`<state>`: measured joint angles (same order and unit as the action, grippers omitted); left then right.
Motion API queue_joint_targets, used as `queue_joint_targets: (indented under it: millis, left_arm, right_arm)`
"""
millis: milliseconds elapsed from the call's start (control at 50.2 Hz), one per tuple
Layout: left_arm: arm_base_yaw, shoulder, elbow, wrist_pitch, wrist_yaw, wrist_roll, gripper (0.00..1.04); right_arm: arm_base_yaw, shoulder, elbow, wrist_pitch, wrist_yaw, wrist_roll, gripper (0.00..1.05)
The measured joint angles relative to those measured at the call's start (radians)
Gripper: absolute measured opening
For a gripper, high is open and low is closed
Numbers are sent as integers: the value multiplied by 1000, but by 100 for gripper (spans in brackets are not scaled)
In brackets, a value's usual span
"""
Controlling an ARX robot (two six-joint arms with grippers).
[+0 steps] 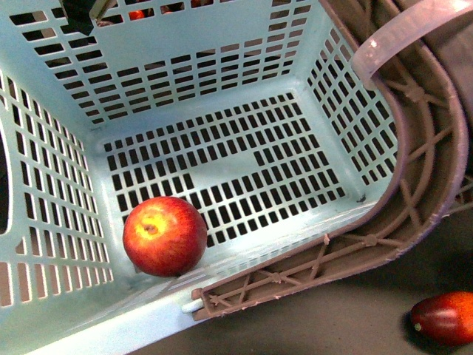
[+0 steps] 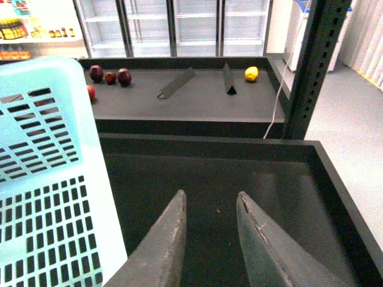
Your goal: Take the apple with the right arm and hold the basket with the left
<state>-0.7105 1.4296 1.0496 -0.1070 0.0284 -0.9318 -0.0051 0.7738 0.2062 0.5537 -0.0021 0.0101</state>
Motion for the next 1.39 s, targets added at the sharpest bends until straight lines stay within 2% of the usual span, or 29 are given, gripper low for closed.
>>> queue_joint_targets:
  millis: [60,139,896,975,1393]
  left_arm:
    - [0,0,0,0,0,-1,16]
    - [0,0,0,0,1,0,16]
    - [0,0,0,0,0,0,16]
    - [0,0,0,0,-3,-1,16]
    - [0,0,0,0,-2,0,16]
  right_arm:
    - [0,-18,-16,0,3,0,18]
    - [1,-64,-47,-8,2,-2,2]
    - [2,-355,-169,-179,2,-6,2]
    - [2,-374,-188,-161,2,-6,2]
    - [3,-541,-189,-319,2,-6,2]
